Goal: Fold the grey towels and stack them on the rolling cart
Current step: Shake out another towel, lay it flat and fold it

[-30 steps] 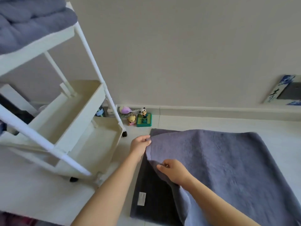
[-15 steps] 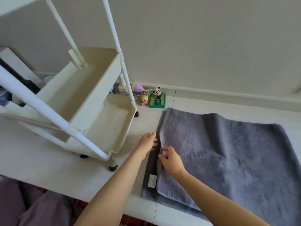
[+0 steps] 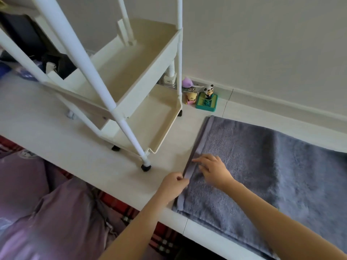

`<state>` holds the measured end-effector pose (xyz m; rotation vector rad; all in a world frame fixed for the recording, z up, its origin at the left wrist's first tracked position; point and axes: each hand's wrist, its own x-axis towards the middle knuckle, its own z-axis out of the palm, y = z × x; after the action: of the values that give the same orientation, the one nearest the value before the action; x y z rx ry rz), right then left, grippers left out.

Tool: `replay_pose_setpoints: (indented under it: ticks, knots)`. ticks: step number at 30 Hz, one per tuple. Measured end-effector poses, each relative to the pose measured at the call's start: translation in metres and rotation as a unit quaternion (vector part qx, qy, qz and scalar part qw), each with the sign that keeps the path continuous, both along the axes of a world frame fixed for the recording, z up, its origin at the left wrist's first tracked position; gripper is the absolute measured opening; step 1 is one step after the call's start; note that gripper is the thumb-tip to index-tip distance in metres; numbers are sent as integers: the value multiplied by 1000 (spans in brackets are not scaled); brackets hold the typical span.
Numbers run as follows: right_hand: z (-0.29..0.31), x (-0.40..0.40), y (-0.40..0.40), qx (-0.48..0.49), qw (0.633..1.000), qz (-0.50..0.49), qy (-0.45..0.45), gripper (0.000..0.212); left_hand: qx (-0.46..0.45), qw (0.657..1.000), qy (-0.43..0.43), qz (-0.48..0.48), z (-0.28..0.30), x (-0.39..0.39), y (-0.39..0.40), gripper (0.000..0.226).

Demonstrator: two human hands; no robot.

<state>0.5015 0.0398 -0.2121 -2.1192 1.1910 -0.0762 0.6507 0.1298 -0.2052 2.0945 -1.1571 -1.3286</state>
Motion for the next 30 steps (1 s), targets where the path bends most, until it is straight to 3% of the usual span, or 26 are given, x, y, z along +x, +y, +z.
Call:
replay_pose_setpoints:
  ticks: [5, 10, 15, 20, 24, 30]
  knots:
    - [-6, -4, 4, -42, 983, 98, 149, 45, -40, 988, -138, -51, -8, -6, 8, 38]
    - [-17, -14, 15, -104, 976, 105, 161, 69, 16, 971, -213, -105, -13, -4, 7, 17]
    - [-26, -23, 15, -98, 977, 126, 141, 79, 6, 964, -251, -86, -11, -11, -5, 30]
    - [-18, -34, -4, -129, 987, 14, 99, 72, -38, 975, -215, -27, -13, -19, -32, 30]
    - [-18, -48, -27, -123, 981, -25, 151, 50, -49, 981, -186, 2, -16, -24, -63, 30]
    - [-9, -66, -82, -109, 974, -67, 186, 50, -64, 989, -134, 24, -14, -34, -135, 32]
